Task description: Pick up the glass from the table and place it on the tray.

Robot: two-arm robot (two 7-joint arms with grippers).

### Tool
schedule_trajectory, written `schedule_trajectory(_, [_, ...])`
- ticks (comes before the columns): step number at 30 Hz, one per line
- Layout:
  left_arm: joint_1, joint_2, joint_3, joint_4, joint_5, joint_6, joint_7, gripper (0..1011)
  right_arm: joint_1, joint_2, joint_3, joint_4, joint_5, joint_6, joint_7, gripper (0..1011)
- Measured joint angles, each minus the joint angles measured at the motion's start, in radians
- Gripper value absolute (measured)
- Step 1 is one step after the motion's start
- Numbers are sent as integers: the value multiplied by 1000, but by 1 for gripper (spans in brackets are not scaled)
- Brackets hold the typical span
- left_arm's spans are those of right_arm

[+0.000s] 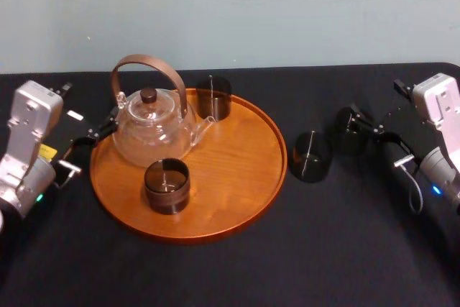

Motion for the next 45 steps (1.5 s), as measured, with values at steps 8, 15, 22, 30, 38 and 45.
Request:
schedule_trajectory(8, [0, 0, 0, 0, 0, 0, 0, 1001, 0, 0, 0, 0, 0, 0, 0, 1003])
schedule_trajectory(15, [0, 0, 0, 0, 0, 0, 0, 1001, 0, 0, 0, 0, 0, 0, 0, 1002])
schedule_trajectory(22, [0, 0, 0, 0, 0, 0, 0, 1001, 0, 0, 0, 0, 0, 0, 0, 1002])
schedule_trajectory(30, [0, 0, 0, 0, 0, 0, 0, 1001, 0, 0, 0, 0, 0, 0, 0, 1002])
schedule_trajectory(38, [0, 0, 0, 0, 0, 0, 0, 1001, 0, 0, 0, 0, 0, 0, 0, 1002])
schedule_trajectory(45, [0, 0, 0, 0, 0, 0, 0, 1001, 0, 0, 0, 0, 0, 0, 0, 1002])
